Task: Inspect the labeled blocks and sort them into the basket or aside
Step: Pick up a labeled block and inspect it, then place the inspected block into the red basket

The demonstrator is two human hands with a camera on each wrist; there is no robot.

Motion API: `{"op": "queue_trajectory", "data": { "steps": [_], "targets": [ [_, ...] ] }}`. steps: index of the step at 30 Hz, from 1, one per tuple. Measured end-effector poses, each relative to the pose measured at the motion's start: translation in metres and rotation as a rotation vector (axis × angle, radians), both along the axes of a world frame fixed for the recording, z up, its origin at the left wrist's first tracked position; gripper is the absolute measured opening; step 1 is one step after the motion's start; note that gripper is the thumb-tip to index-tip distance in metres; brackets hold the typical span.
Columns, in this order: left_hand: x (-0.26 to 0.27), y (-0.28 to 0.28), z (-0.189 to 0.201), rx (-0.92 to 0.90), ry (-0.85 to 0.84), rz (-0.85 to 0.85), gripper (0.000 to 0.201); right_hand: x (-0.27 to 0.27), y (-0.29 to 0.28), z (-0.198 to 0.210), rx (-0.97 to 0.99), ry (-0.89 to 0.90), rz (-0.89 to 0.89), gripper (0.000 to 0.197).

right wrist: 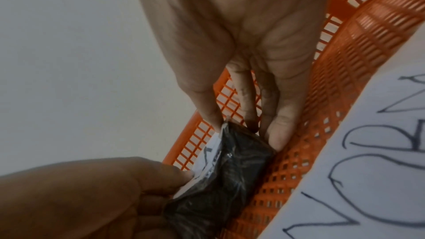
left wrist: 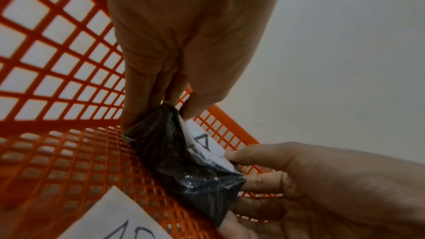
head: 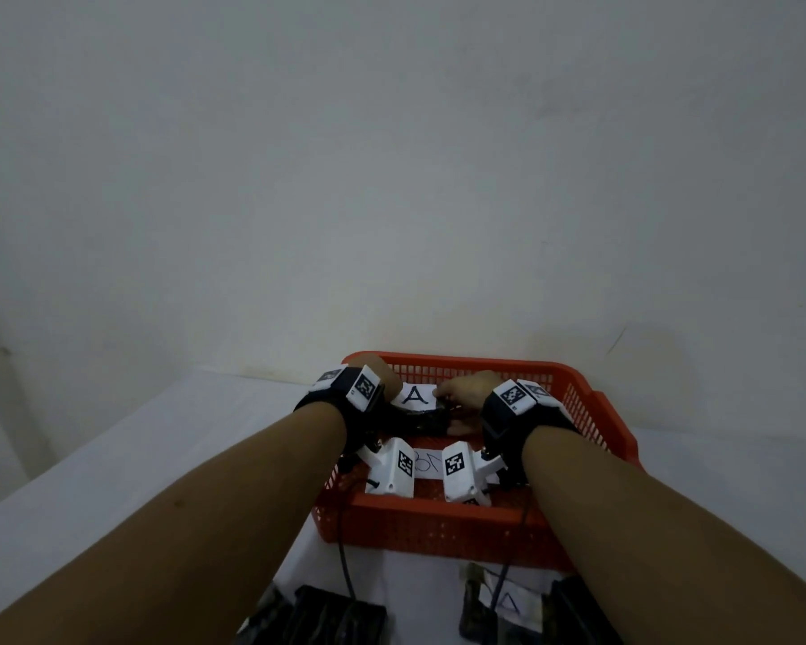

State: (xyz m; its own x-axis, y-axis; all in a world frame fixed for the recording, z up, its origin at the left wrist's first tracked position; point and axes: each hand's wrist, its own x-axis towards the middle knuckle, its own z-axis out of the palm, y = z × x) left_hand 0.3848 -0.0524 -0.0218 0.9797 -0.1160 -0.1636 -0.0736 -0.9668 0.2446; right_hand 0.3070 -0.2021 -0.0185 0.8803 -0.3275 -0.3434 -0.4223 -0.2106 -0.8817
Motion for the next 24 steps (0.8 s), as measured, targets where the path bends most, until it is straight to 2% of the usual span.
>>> {"op": "queue_trajectory", "data": {
  "steps": [2,4,8,9,10,13,15,19,20,22,24],
  "targets": [
    [0.062,0.000,-0.033,0.175,0.010,-0.012,0.038,-0.001,0.001,0.001,-0.002,0.003,0.007,0.017],
    [0.087,-0.001,-0.045,0.162,0.016,-0.019,0.034,-0.003,0.001,0.002,-0.024,0.016,0.010,0.018],
    [0.002,0.001,0.012,-0.025,0.037,-0.052,0.017,-0.002,-0.002,0.011,-0.195,-0.002,0.093,0.014],
    [-0.011,-0.001,0.024,-0.114,0.008,-0.015,0.028,-0.002,-0.005,0.016,-0.230,-0.027,0.130,0.019],
    [-0.027,-0.002,0.040,-0.112,-0.088,-0.028,0.037,-0.003,-0.007,0.023,-0.241,-0.057,0.147,0.021],
    [-0.047,-0.002,0.075,-0.195,-0.265,-0.052,0.041,-0.013,-0.011,0.051,-0.383,-0.116,0.096,0.012],
    [-0.049,-0.001,0.094,-0.256,-0.291,-0.091,0.040,-0.018,-0.009,0.070,-0.525,-0.155,0.075,0.027],
    [-0.074,0.003,0.123,-0.192,-0.333,-0.233,0.021,-0.051,-0.004,0.108,-0.673,-0.258,0.114,0.043],
    [-0.083,0.004,0.127,-0.179,-0.353,-0.277,0.022,-0.062,-0.004,0.113,-0.714,-0.271,0.124,0.048],
    [-0.104,0.008,0.130,-0.149,-0.397,-0.335,0.047,-0.084,-0.004,0.120,-0.795,-0.273,0.142,0.054],
    [-0.129,0.013,0.131,-0.110,-0.424,-0.389,0.060,-0.108,-0.005,0.121,-0.859,-0.258,0.186,0.063]
  ]
}}
